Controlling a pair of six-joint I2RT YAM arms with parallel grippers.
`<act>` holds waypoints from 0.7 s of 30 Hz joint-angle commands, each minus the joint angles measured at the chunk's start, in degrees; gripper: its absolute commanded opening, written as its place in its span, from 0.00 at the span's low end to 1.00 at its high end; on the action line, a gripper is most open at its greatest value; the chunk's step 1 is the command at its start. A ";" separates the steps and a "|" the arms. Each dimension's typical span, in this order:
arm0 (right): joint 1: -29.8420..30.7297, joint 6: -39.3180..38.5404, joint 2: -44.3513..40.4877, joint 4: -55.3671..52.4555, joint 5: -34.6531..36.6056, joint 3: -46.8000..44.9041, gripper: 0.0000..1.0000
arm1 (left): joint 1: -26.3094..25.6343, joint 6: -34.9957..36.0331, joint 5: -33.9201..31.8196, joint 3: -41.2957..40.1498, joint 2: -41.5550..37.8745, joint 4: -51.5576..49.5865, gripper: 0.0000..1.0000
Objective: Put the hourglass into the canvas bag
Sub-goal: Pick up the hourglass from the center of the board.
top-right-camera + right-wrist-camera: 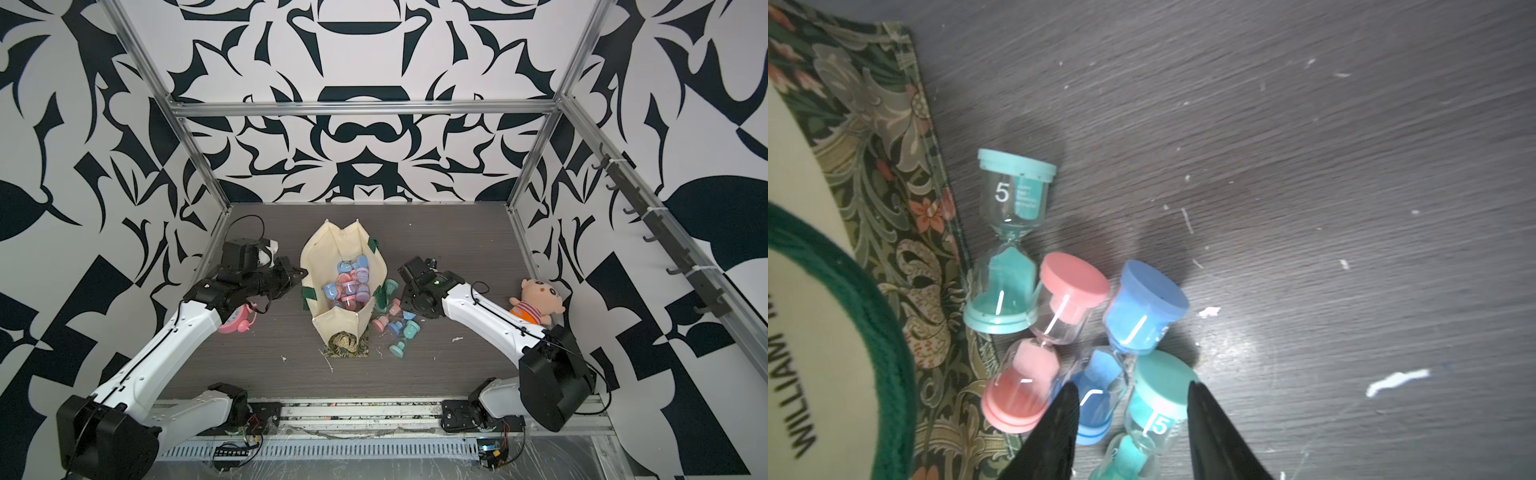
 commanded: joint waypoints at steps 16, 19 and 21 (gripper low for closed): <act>-0.36 -2.96 3.40 4.47 -4.07 2.98 0.50 | 0.18 -0.15 1.46 -1.24 -1.04 0.97 0.04; -0.95 -3.37 5.30 4.82 -5.12 4.74 0.50 | 0.15 -0.24 1.44 -1.10 -1.12 0.86 0.03; -1.08 -3.76 6.67 5.43 -5.95 6.06 0.53 | 0.20 -0.15 1.42 -1.00 -1.17 0.72 0.02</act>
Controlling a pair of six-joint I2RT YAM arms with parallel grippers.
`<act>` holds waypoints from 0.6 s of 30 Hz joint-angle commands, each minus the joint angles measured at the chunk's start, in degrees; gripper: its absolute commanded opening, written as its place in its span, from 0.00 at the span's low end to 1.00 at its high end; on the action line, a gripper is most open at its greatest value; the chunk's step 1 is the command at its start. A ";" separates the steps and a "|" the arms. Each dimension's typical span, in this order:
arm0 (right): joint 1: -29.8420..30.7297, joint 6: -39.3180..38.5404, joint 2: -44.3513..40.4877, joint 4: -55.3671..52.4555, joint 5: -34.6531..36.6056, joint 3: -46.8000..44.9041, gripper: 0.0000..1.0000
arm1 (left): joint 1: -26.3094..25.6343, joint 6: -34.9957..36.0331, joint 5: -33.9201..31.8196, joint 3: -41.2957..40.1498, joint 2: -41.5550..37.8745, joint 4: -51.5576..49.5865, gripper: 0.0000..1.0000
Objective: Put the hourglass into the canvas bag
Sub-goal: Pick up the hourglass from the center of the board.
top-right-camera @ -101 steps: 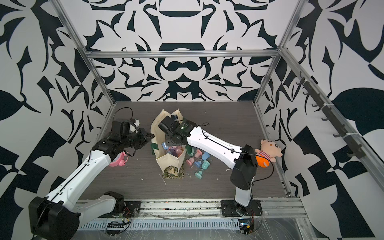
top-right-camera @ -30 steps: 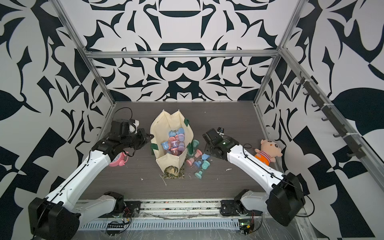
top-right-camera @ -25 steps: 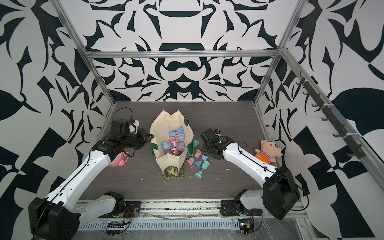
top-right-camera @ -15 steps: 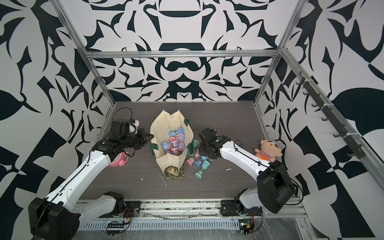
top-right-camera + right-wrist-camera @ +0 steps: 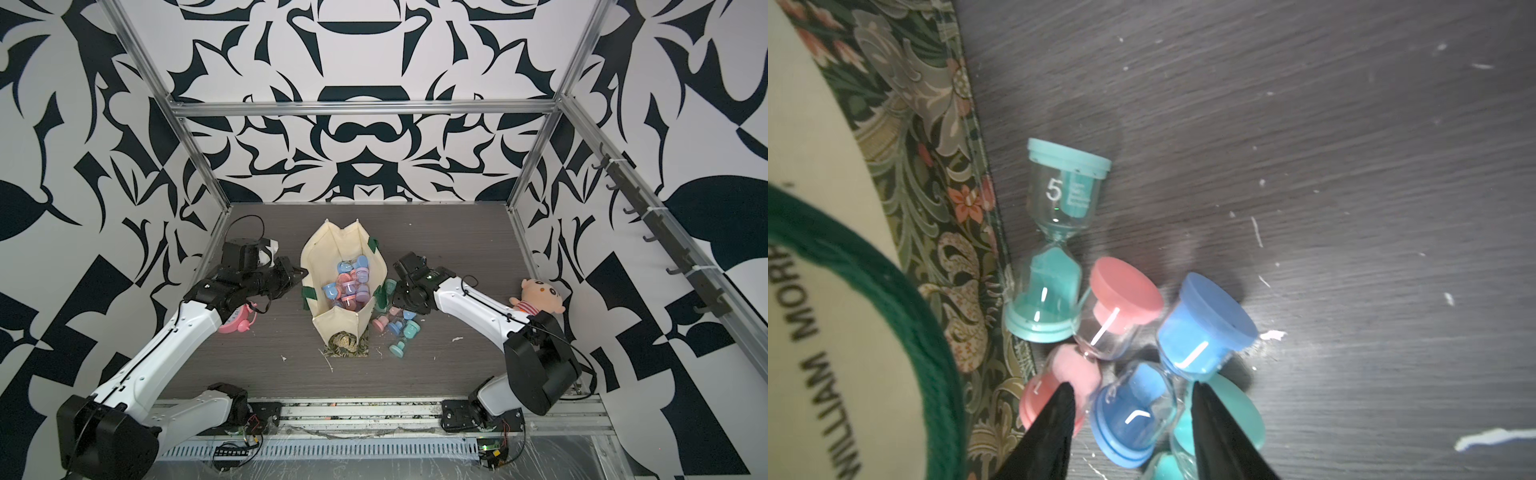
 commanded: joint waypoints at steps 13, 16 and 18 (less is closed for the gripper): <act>-0.81 -2.44 11.15 3.05 -3.53 9.98 0.60 | 0.20 0.62 0.98 -0.35 -0.72 -0.34 0.01; -1.31 -2.39 13.41 4.36 -4.69 10.43 0.60 | 0.18 0.64 1.03 -0.48 -0.54 -0.30 0.01; -1.72 -2.87 15.02 4.45 -4.95 11.42 0.60 | 0.17 0.62 0.94 -0.57 -0.55 -0.16 0.01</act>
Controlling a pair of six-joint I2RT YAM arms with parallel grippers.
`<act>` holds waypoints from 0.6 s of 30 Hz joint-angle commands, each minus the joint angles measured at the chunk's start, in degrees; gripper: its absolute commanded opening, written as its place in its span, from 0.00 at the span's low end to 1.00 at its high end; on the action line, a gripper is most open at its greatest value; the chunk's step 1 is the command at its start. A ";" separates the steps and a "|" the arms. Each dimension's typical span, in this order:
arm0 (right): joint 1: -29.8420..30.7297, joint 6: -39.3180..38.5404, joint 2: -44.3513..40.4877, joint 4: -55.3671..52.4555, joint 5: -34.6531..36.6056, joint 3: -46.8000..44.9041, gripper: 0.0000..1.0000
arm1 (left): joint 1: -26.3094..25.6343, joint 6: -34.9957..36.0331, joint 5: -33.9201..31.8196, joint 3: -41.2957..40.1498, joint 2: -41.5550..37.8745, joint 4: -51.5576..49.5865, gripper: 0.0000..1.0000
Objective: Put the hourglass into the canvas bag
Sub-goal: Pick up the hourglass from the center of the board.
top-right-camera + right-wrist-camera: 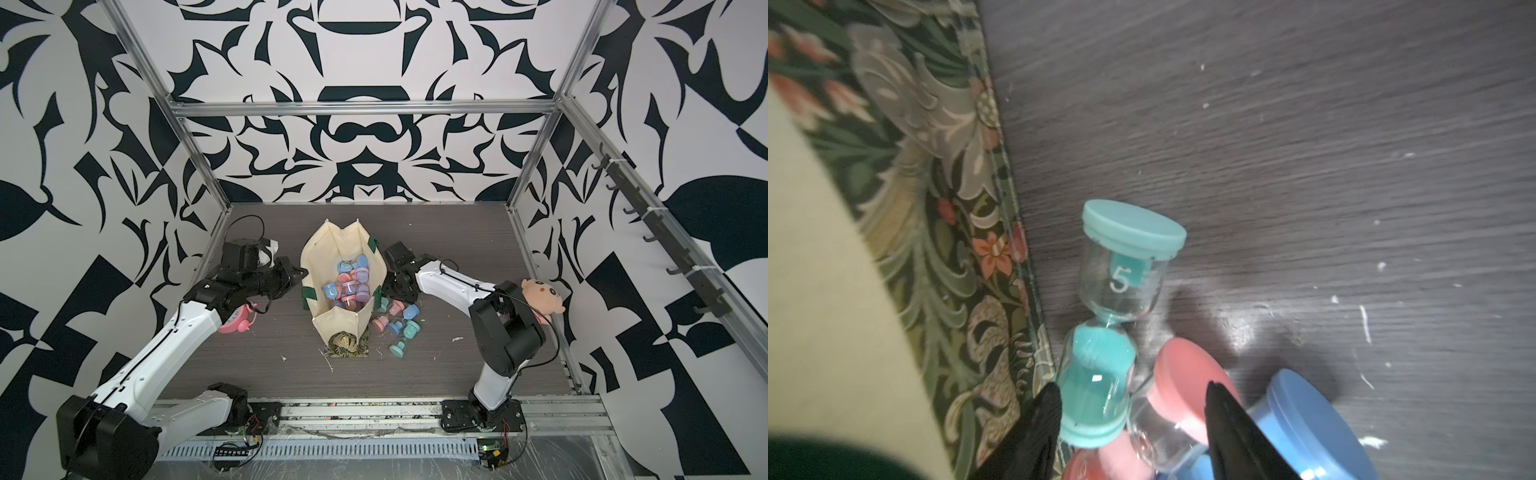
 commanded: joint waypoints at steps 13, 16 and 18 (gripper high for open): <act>-2.26 -1.74 8.75 1.57 -0.35 6.45 0.52 | 0.20 1.07 0.67 -1.05 -0.13 -0.25 0.00; -2.89 -2.08 10.70 1.15 -0.15 7.57 0.47 | 0.16 1.03 0.87 -1.34 0.12 -0.01 0.00; -3.42 -2.20 11.45 0.80 0.27 7.95 0.44 | 0.20 1.15 0.84 -1.26 0.45 -0.04 0.00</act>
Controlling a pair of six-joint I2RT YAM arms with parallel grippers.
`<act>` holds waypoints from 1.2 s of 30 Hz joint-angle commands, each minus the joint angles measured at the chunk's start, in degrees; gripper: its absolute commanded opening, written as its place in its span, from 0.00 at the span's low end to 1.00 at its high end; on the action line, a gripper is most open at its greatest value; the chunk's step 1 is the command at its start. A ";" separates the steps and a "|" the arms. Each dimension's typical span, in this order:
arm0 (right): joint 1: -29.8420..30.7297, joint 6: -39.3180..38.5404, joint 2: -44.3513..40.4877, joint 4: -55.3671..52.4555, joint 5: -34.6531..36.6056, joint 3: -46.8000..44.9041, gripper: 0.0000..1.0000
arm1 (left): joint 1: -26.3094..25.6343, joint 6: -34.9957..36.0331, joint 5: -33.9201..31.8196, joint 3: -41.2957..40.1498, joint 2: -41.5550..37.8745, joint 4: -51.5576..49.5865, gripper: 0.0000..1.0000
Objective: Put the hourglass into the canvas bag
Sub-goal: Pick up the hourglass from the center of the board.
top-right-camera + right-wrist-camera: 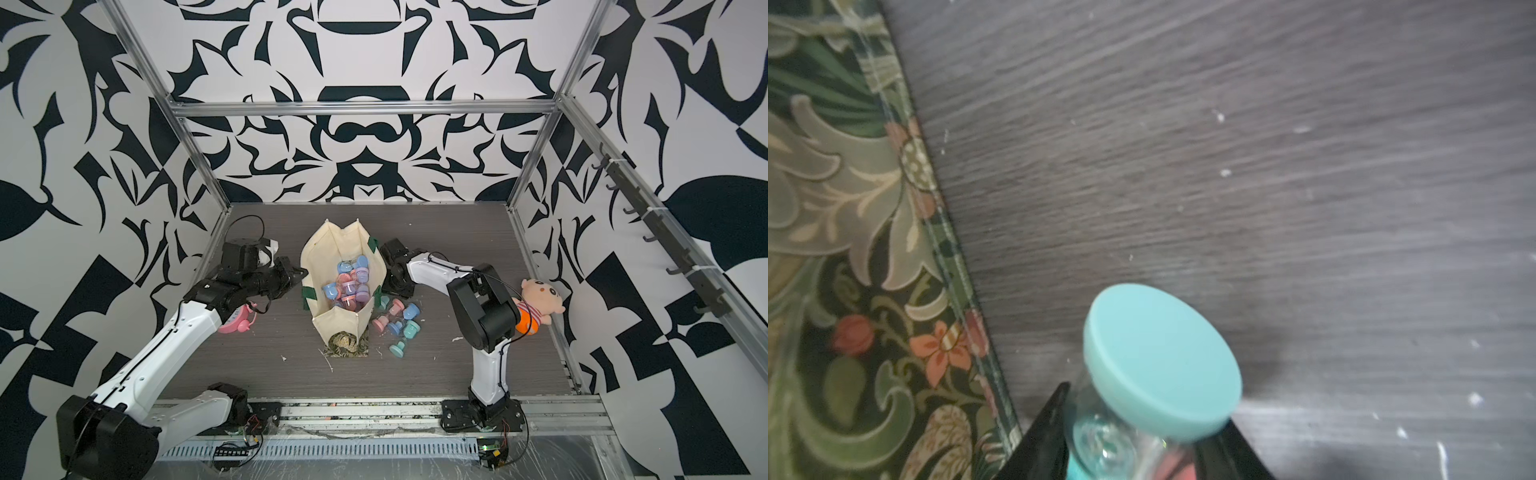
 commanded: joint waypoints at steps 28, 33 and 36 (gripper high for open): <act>-9.02 -9.41 -11.27 -12.71 5.72 -1.40 0.10 | 0.20 -3.79 -3.69 2.73 3.06 -5.43 0.23; -11.74 -10.36 -9.06 -13.19 5.59 -2.90 0.09 | 0.20 -4.24 -3.31 4.61 5.58 -5.52 0.23; -13.10 -11.15 -7.41 -13.23 5.97 -3.58 0.09 | 0.16 -4.18 -2.97 5.15 6.53 -5.64 0.24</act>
